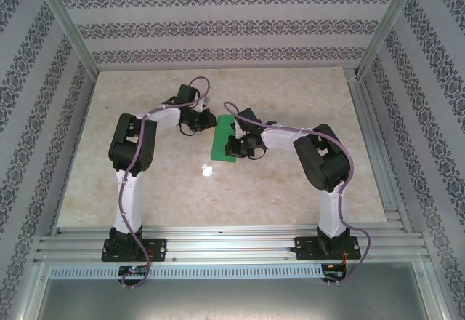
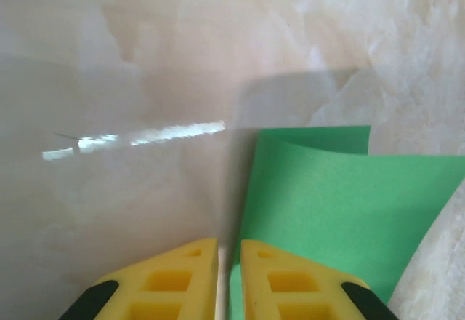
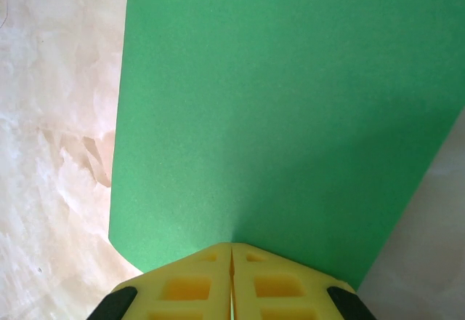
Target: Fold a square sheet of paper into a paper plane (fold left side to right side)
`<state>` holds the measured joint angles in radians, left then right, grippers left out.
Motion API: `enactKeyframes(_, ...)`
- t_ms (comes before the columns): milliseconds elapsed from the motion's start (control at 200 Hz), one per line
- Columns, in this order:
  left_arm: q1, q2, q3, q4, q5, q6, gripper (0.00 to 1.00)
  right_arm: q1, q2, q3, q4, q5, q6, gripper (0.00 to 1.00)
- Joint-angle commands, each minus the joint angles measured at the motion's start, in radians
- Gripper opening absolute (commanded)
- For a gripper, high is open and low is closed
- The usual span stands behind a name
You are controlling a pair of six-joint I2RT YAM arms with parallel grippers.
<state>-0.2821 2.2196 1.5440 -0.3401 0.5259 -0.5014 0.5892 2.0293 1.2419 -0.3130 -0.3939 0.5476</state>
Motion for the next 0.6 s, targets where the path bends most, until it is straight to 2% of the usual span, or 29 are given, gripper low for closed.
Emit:
enactKeyframes(0, 0.032, -0.067, -0.001, -0.011, -0.022, 0.037, 0.17, 0.012, 0.060, -0.039, -0.128, 0.081, -0.021, 0.08)
enactKeyframes(120, 0.031, -0.168, -0.065, -0.004, -0.017, 0.050, 0.17, 0.011, 0.058, -0.039, -0.126, 0.083, -0.022, 0.08)
enactKeyframes(265, 0.008, -0.228, -0.168, 0.075, 0.070, 0.016, 0.17, 0.011, 0.062, -0.040, -0.124, 0.083, -0.023, 0.08)
enactKeyframes(415, -0.045, -0.211, -0.226, 0.147, 0.095, -0.022, 0.16, 0.012, 0.063, -0.039, -0.126, 0.082, -0.025, 0.08)
enactKeyframes(595, -0.091, -0.134, -0.195, 0.189, 0.118, -0.052, 0.16, 0.012, 0.066, -0.036, -0.130, 0.084, -0.027, 0.08)
